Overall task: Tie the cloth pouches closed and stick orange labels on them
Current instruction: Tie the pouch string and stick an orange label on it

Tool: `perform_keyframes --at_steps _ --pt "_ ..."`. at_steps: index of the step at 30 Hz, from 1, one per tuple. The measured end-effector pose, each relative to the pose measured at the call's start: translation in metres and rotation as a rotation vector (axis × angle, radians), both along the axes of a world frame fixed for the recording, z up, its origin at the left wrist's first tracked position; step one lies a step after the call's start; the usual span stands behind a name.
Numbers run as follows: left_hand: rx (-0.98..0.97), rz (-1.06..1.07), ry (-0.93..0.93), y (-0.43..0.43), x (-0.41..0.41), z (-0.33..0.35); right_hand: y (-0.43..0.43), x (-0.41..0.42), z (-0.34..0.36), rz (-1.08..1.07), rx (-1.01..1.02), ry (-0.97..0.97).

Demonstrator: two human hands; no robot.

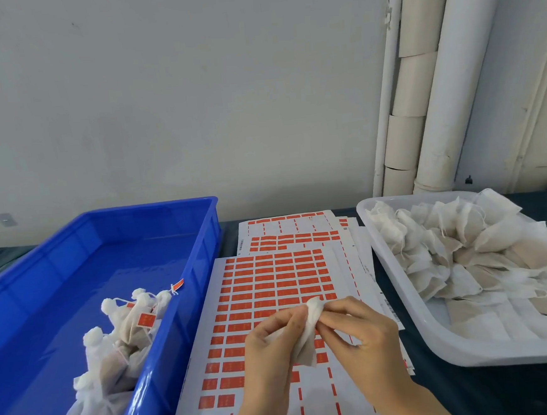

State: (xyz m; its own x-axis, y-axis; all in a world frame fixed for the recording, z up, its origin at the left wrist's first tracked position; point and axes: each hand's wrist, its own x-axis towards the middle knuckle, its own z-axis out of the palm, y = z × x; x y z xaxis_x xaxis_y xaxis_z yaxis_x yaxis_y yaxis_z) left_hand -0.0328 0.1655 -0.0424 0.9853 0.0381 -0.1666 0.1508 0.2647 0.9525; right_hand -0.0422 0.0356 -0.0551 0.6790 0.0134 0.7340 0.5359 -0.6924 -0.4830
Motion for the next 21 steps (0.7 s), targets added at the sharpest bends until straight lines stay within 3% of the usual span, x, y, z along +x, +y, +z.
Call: perform_keyframes --at_steps 10,15,21 --pt "0.255 -0.005 -0.054 0.005 0.000 -0.006 0.004 0.000 -0.002 -0.021 0.021 0.103" --pt "0.174 0.036 0.008 0.006 0.001 -0.007 0.006 -0.001 0.000 0.011 0.057 0.189" --pt "0.136 -0.020 0.012 0.013 0.000 -0.008 -0.014 0.009 0.019 -0.042 0.088 0.119"
